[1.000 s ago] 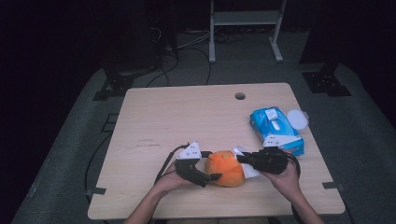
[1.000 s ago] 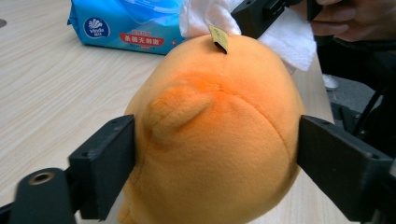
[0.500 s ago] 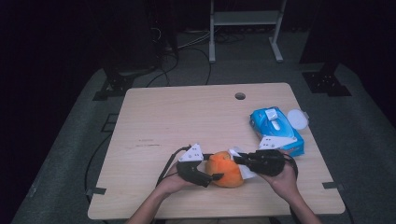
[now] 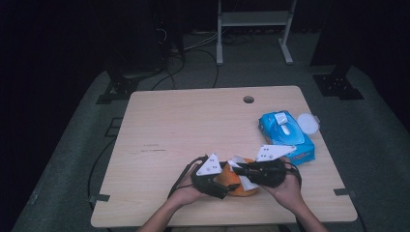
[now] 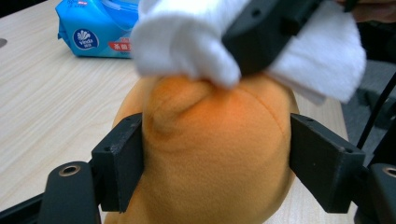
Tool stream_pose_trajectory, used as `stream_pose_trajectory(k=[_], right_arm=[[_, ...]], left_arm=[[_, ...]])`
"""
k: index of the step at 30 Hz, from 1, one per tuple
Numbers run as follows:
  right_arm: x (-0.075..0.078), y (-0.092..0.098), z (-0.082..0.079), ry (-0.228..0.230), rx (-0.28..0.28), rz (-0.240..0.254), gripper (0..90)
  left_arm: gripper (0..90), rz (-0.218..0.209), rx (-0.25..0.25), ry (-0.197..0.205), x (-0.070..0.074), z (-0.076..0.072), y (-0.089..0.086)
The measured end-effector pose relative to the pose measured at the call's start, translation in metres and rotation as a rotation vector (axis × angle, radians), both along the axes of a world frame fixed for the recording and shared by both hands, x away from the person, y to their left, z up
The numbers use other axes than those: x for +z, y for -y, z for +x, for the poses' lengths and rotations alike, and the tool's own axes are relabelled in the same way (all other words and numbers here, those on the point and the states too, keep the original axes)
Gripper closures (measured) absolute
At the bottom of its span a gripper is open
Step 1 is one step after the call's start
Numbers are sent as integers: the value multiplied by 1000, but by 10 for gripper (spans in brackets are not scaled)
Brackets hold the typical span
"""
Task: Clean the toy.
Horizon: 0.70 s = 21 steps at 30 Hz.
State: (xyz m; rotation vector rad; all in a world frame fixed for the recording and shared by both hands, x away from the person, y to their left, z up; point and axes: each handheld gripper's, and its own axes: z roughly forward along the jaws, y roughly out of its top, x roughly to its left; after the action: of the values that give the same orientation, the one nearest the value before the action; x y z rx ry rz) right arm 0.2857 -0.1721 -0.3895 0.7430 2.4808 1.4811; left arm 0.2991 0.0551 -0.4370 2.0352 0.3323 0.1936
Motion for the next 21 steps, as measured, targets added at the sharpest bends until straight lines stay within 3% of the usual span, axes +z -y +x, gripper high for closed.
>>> stream_pose_trajectory(k=[4, 6, 8, 13, 15, 17, 21], right_arm=[[-3, 18, 7, -14, -47, 8, 807], [-8, 32, 13, -53, -86, 20, 807], [-9, 37, 13, -62, -97, 27, 807], [-2, 18, 3, -18, -51, 2, 805], [0, 10, 0, -24, -12, 20, 805], [0, 4, -3, -4, -9, -17, 806], [-4, 14, 4, -27, -27, 7, 808]], left_arm=[[238, -29, 8, -34, -3, 6, -6], [238, -32, 9, -38, -4, 7, -7], [236, -34, 9, -33, -4, 6, -5], [225, -40, 24, -30, -4, 4, -1], [225, -32, 25, -22, -3, 3, 0], [222, -32, 22, -23, -3, 2, -1], [222, -43, 14, -32, -3, 3, -3]])
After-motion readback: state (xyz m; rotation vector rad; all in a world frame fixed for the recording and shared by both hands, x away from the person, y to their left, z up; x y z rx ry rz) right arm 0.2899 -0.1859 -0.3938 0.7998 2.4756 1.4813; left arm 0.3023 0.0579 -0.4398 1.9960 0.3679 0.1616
